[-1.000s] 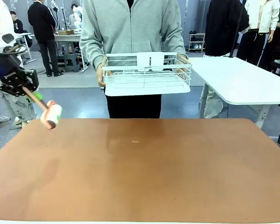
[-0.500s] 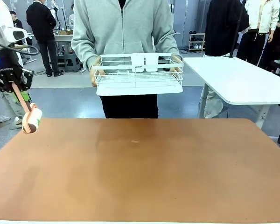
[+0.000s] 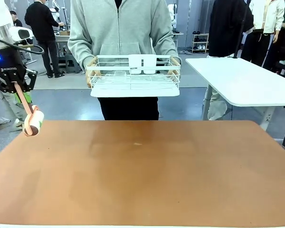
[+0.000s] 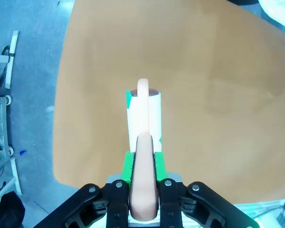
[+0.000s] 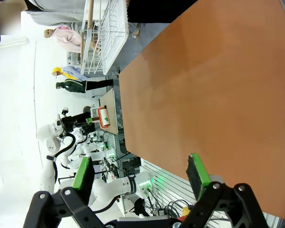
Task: Clean the table.
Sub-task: Clean the table with the Lint Roller when the human lifts the Dish drying rack, then place the Lint Roller down when the Dish drying rack is positioned in the middle of the table.
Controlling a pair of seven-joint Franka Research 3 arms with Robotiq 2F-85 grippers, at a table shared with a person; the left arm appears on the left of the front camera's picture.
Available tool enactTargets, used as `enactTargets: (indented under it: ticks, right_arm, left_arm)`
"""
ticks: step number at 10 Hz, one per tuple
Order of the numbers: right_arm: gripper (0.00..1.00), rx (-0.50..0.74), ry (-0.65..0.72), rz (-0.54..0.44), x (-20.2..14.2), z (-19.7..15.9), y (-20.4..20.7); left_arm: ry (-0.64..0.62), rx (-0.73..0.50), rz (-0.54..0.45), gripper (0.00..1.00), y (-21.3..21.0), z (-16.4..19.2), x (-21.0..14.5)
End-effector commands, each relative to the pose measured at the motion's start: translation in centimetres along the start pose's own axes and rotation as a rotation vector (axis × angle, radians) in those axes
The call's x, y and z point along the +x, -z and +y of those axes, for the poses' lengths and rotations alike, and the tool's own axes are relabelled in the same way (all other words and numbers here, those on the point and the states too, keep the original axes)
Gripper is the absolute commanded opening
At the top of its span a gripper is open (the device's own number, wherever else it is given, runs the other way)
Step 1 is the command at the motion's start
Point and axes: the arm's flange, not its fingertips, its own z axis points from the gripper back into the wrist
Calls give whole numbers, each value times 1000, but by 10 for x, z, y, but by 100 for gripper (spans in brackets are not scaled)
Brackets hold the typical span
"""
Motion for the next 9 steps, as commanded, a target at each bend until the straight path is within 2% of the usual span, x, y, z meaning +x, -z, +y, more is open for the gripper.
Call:
enactTargets:
  ticks: [1,9]
  right_arm:
    - [100,10,-13,-1,-2,2,0]
    - [100,10,-13,-1,-2,2,0]
  left_arm:
    - [-1,7,-6,21,-2,2,-1]
    - [-1,7,-6,21,-2,2,-1]
